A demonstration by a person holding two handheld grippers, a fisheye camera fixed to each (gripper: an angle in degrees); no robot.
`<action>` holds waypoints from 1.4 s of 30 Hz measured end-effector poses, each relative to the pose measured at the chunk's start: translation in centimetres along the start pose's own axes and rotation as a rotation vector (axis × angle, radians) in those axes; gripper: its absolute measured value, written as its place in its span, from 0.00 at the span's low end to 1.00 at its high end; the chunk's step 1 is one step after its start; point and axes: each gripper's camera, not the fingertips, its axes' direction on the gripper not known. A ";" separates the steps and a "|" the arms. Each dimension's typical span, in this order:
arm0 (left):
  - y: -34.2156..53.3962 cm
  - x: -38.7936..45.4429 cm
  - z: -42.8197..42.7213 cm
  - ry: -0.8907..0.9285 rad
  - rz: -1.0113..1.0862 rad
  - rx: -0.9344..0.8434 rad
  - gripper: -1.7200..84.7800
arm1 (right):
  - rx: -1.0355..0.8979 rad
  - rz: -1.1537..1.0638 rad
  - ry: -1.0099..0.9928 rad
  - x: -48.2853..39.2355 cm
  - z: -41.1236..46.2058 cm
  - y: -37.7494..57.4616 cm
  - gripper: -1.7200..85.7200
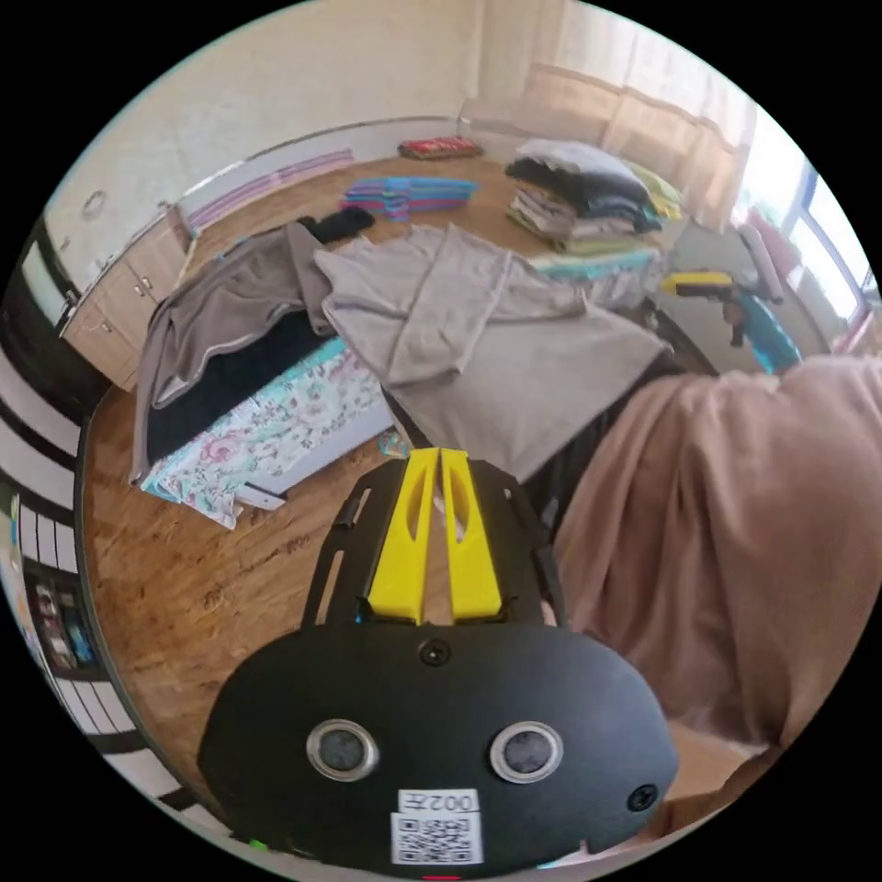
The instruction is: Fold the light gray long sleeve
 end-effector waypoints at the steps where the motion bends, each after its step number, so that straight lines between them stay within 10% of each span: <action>1: -1.2 0.2 -0.1 -0.028 -0.047 0.060 0.01 | 0.016 0.014 0.008 -0.5 0.0 -0.8 0.02; 17: -15.1 10.1 5.7 -0.299 -0.515 0.039 0.01 | 0.253 0.111 -0.003 -20.1 3.5 -21.0 0.01; 42: -15.1 15.5 5.5 -0.340 -0.537 0.141 0.01 | 0.276 -0.128 0.010 -31.5 5.4 -15.4 0.01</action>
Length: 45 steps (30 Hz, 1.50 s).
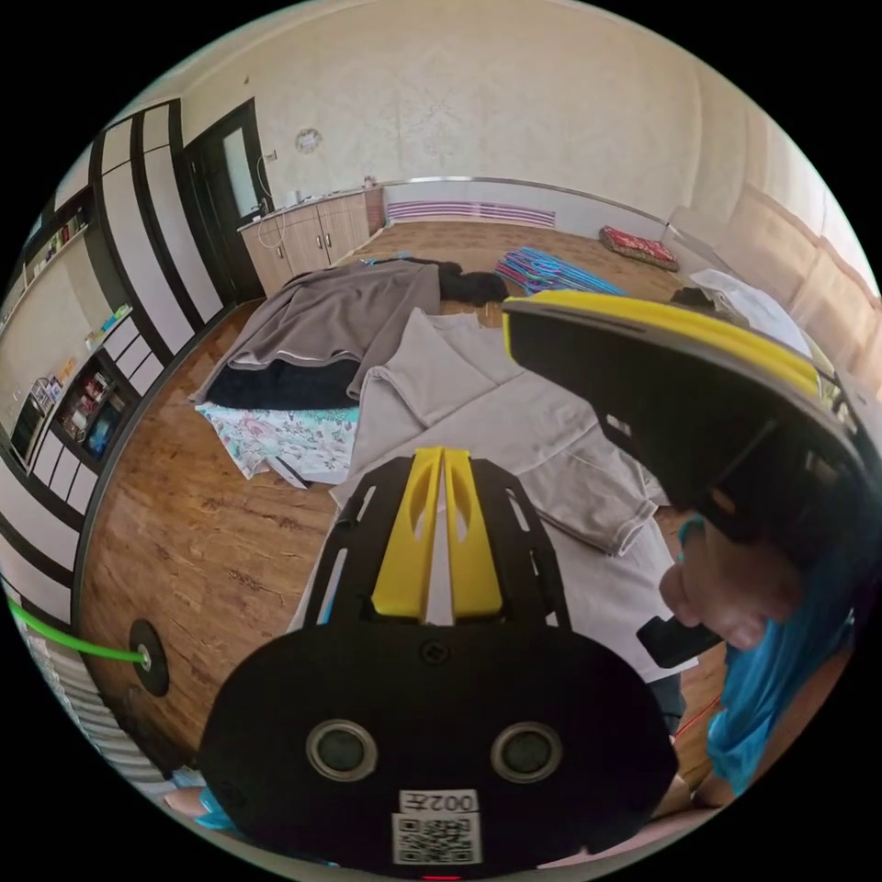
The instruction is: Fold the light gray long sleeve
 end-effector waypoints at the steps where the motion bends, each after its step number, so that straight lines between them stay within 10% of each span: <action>1: 0.0 0.0 0.1 -0.006 -0.012 -0.007 0.01 | 0.003 0.000 0.010 -0.2 0.0 0.2 0.01; 19: -1.1 -4.6 -1.2 -0.242 -0.182 -0.045 0.01 | -0.072 -0.157 -0.182 -6.7 2.3 11.4 0.01; 27: -0.5 -9.0 -2.2 -0.286 -0.288 -0.069 0.01 | -0.101 -0.498 -0.653 -13.8 1.2 19.2 0.08; 45: 1.2 -15.3 -4.2 -0.280 -0.352 -0.054 0.01 | -0.304 -0.862 -0.593 -27.7 6.2 31.1 0.13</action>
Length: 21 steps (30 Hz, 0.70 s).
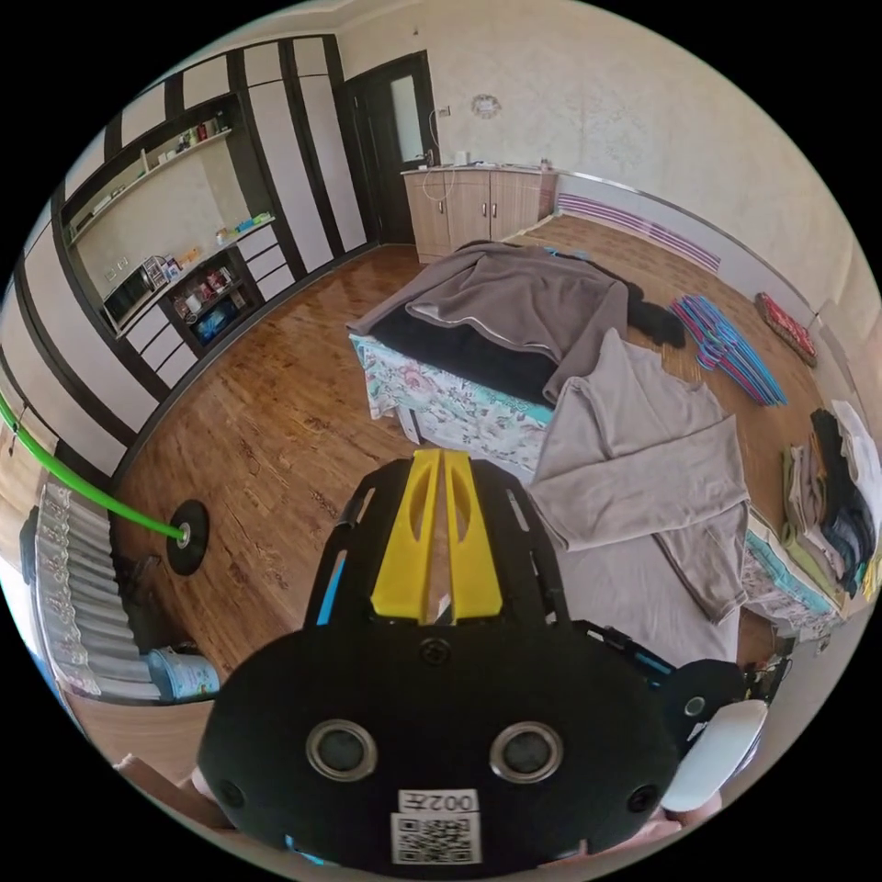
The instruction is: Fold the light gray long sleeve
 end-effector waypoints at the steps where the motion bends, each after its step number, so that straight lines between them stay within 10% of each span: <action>1: 0.0 -0.9 0.1 0.015 -0.011 0.019 0.01 | -0.002 -0.003 -0.002 -0.2 0.2 0.1 0.13; 21: 2.6 -4.8 3.1 0.354 0.590 0.067 0.01 | 0.043 0.074 0.007 1.3 -0.9 3.1 0.03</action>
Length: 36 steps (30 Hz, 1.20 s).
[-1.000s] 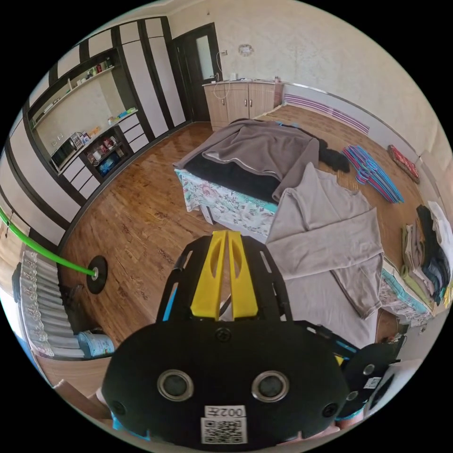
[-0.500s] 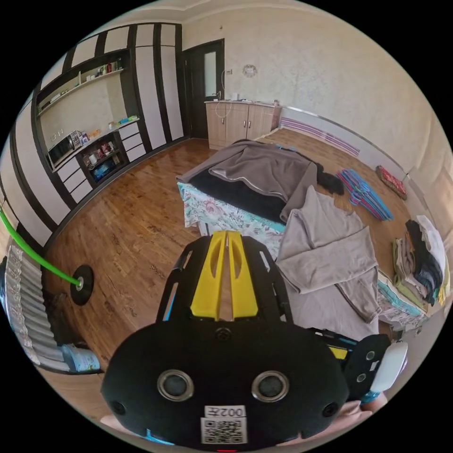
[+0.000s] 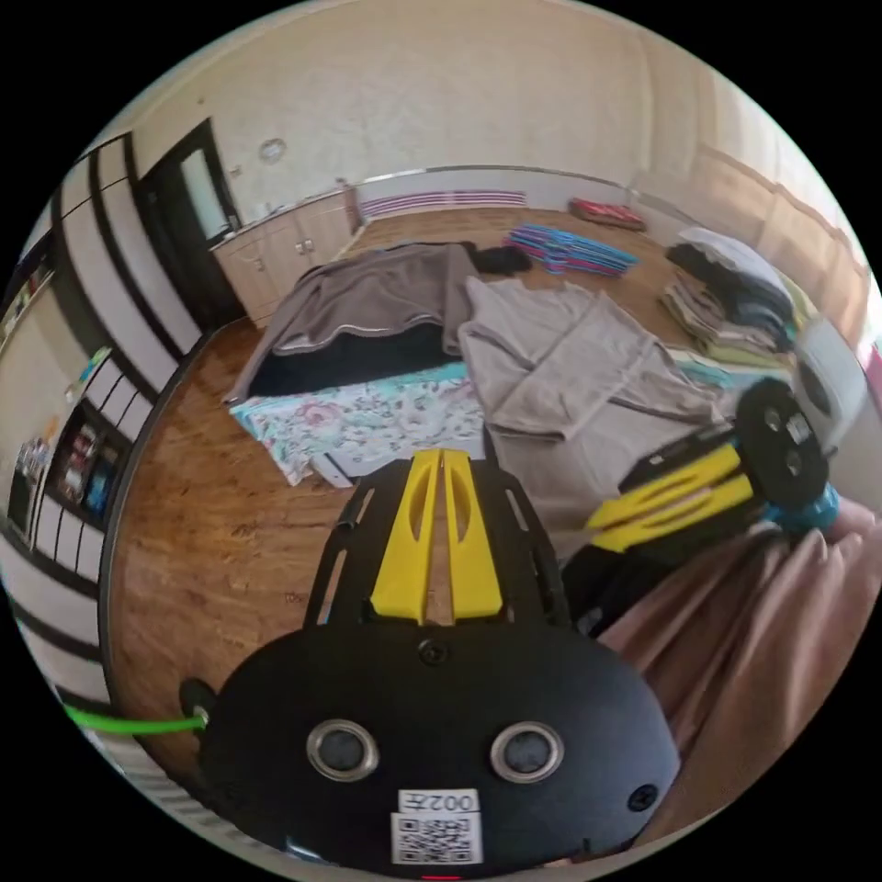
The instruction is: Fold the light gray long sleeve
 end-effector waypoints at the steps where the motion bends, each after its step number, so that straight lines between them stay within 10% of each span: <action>1: 0.2 0.0 -0.1 0.053 0.050 0.009 0.01 | 0.005 0.011 -0.003 0.4 -0.2 0.1 0.03; 13: 0.9 1.0 -0.9 0.347 0.537 0.007 0.14 | 0.131 0.210 -0.072 8.8 -5.3 2.8 0.02; 36: -4.2 3.0 0.1 0.141 0.549 0.019 0.01 | -0.043 0.195 0.173 10.7 -7.0 9.2 0.13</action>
